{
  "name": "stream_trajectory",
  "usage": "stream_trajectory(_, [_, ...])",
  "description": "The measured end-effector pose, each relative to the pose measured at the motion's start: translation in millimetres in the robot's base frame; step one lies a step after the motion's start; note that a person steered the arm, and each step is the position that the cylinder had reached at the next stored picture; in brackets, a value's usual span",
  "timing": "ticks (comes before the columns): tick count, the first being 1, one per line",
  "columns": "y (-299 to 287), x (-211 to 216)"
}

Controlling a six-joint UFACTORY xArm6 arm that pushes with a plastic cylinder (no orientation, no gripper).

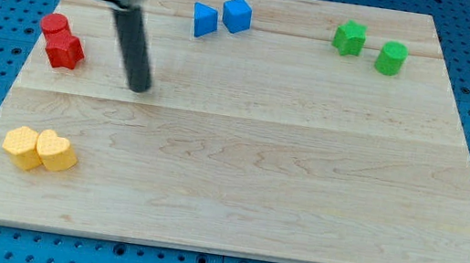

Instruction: Move the yellow hexagon right to the red star

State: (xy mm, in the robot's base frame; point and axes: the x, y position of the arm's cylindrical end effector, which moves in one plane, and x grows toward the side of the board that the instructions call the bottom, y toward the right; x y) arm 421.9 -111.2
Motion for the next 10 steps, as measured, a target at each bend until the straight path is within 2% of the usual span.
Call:
stream_trajectory(2, [17,126])
stream_trajectory(3, [-70,161])
stream_trajectory(4, [-175,176])
stream_trajectory(6, [-119,99])
stream_trajectory(9, [-34,42])
stream_trajectory(10, [-75,-24])
